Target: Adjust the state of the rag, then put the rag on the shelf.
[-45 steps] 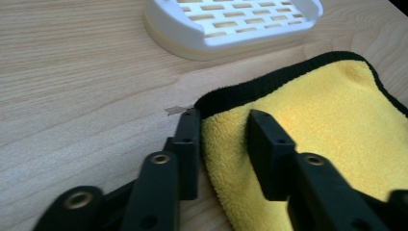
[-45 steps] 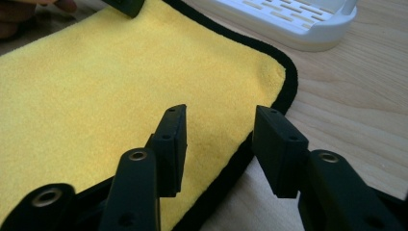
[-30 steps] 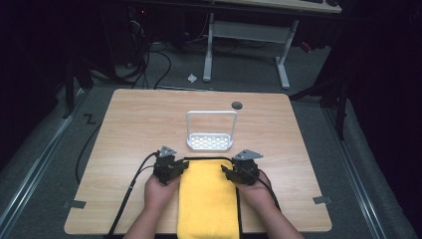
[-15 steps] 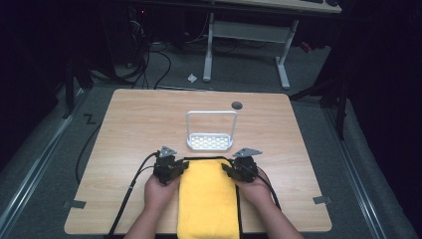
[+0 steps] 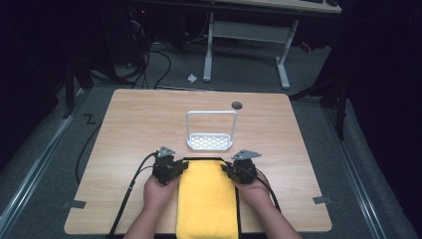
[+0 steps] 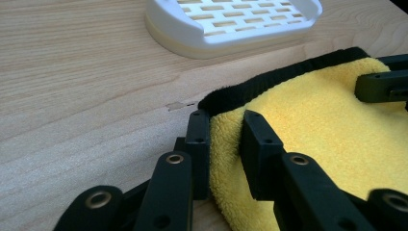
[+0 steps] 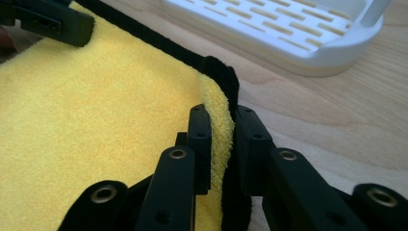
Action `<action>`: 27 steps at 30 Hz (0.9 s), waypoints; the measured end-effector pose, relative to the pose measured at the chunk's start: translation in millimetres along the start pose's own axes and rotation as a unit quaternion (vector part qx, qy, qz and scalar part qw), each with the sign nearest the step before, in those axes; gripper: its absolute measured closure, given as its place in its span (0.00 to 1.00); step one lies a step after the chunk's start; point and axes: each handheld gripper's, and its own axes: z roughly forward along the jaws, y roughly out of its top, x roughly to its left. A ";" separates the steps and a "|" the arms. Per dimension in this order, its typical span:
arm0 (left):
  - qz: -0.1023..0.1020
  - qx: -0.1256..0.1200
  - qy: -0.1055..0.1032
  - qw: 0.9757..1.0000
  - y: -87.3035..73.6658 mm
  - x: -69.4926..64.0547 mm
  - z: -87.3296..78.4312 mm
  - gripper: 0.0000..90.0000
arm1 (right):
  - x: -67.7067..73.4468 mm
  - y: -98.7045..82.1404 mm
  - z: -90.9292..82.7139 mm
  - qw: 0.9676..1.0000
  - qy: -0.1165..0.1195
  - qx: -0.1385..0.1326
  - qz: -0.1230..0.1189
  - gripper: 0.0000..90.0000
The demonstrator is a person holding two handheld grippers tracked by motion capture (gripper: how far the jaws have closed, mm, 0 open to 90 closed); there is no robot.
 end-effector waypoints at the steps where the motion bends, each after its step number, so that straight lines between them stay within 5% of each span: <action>1: 0.001 0.001 -0.001 1.000 -0.1 -0.1 -0.1 0.82 | -0.3 0.3 -1.8 1.000 0.001 -0.004 0.005 0.88; 8: 0.012 -0.007 -0.006 1.000 -2.0 -2.0 -3.0 0.87 | 1.3 -0.9 -6.5 1.000 0.001 -0.020 -0.002 0.88; 12: 0.027 -0.030 -0.018 0.999 -2.7 -4.6 -7.5 0.93 | 2.7 -0.8 -9.3 1.000 -0.004 -0.026 -0.012 0.88; 27: 0.036 -0.102 -0.009 0.994 10.3 -21.5 -32.9 0.93 | 12.5 10.4 -35.3 0.996 -0.015 -0.087 -0.030 0.87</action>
